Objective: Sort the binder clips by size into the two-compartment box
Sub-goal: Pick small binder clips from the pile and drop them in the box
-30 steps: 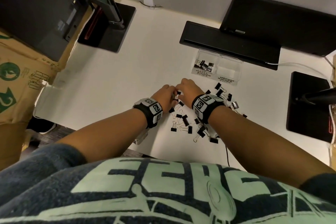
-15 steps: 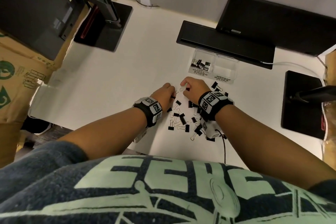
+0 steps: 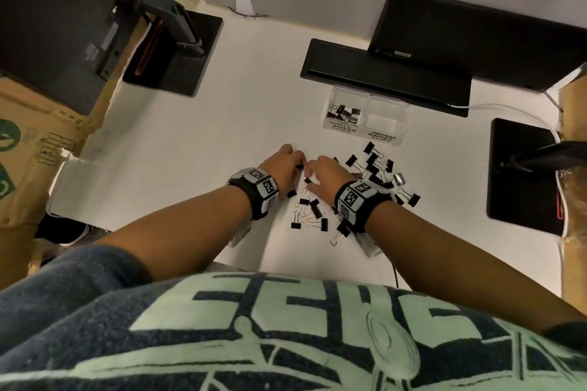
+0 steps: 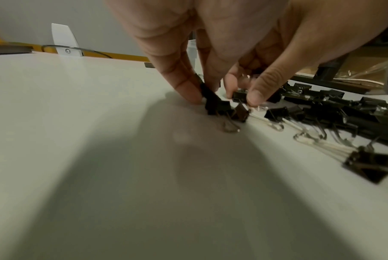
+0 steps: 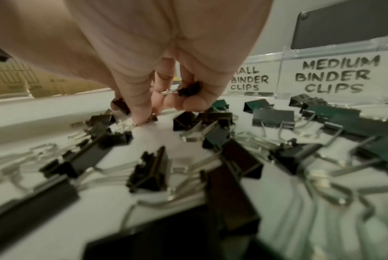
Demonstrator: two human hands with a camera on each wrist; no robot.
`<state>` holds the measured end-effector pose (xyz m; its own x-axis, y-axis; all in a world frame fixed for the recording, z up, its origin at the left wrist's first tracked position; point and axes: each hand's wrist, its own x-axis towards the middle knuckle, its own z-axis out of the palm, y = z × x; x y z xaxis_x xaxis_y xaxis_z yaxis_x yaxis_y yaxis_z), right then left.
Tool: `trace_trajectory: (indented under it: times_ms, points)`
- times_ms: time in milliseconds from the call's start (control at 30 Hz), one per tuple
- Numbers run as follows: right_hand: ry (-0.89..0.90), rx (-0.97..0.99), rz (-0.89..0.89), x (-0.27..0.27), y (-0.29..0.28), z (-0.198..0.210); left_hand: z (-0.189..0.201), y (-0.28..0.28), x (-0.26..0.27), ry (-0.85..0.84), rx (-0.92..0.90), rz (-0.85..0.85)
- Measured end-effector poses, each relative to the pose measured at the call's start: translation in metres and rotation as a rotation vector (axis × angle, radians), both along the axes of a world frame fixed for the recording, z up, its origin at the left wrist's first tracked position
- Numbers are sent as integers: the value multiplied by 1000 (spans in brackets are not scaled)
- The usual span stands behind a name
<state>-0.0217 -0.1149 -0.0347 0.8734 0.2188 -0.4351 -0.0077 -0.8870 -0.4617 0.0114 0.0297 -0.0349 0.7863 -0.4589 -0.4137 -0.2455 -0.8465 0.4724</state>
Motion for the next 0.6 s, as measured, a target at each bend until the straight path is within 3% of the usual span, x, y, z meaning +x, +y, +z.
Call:
trace_trajectory:
  times_ms: [133, 267, 467, 600]
  points:
    - [-22, 71, -83, -1, -6, 2, 10, -11, 12, -49, -113, 122]
    - [60, 229, -354, -1, -19, 6, 31, -35, 38, -56, -250, 260]
    - [46, 377, -688, 8, -59, 18, 55, -87, 83, -112, -319, 249]
    - [40, 488, -840, 21, -88, 37, 52, -112, 100, -167, -225, 160]
